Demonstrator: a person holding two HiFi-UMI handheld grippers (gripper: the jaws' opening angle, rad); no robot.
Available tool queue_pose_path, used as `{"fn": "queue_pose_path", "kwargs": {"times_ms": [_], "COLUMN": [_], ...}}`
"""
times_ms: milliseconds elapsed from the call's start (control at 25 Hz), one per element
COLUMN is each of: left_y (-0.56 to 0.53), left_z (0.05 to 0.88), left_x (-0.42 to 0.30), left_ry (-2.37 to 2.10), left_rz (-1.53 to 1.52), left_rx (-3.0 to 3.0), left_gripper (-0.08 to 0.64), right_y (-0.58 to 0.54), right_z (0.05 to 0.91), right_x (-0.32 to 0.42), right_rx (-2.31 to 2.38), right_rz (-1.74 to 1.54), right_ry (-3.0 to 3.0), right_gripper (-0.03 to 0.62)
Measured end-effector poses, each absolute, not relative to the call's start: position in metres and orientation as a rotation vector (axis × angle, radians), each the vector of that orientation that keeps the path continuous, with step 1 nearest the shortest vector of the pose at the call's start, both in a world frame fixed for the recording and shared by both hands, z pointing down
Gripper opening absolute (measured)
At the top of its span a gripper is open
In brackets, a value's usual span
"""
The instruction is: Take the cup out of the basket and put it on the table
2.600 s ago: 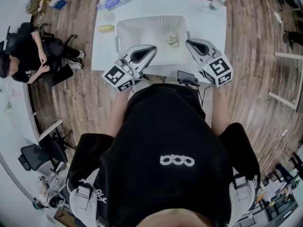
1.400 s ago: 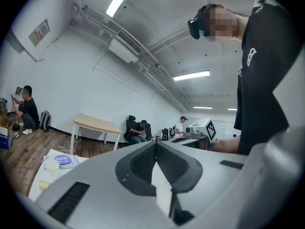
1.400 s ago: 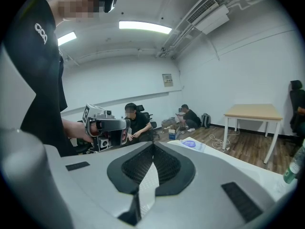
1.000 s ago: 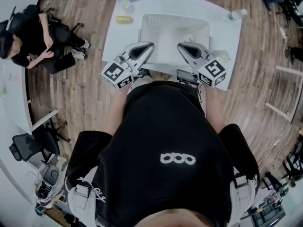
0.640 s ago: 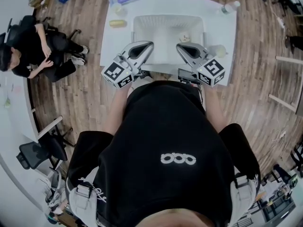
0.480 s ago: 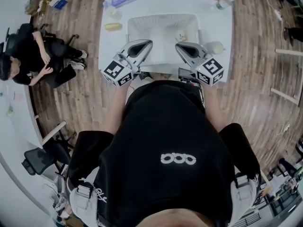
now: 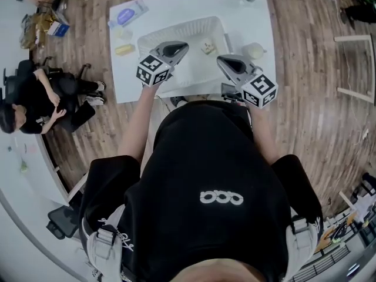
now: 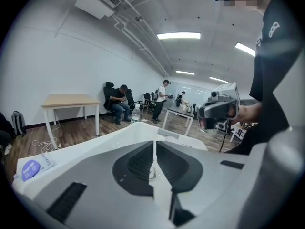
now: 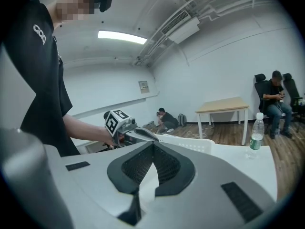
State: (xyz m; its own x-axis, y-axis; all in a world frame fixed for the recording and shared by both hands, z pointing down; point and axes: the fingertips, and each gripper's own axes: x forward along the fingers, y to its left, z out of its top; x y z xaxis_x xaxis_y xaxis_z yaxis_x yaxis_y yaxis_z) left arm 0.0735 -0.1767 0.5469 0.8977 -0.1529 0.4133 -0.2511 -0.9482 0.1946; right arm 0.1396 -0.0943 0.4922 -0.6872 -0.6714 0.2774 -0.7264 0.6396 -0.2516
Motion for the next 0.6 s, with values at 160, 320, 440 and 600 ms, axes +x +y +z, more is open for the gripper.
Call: {"fn": "queue_pose_path", "kwargs": {"times_ms": [160, 320, 440, 600], "left_y": [-0.194, -0.203, -0.204, -0.212], "left_z": [0.582, 0.622, 0.651, 0.686], "left_x": [0.100, 0.122, 0.137, 0.148], "left_ry": [-0.233, -0.172, -0.113, -0.067], "left_rz": [0.742, 0.896, 0.986, 1.088], "left_rx": [2.796, 2.748, 2.712, 2.666], "left_gripper": [0.009, 0.014, 0.125, 0.153], "right_y": [-0.091, -0.087, -0.080, -0.077], "right_z": [0.494, 0.497, 0.500, 0.503], "right_x": [0.161, 0.183, 0.195, 0.209], "right_rx": [1.242, 1.320, 1.384, 1.428], "right_rz": [0.540, 0.569, 0.589, 0.598], "right_ry": [-2.667, -2.631, -2.594, -2.568], "right_gripper": [0.025, 0.025, 0.025, 0.025]}}
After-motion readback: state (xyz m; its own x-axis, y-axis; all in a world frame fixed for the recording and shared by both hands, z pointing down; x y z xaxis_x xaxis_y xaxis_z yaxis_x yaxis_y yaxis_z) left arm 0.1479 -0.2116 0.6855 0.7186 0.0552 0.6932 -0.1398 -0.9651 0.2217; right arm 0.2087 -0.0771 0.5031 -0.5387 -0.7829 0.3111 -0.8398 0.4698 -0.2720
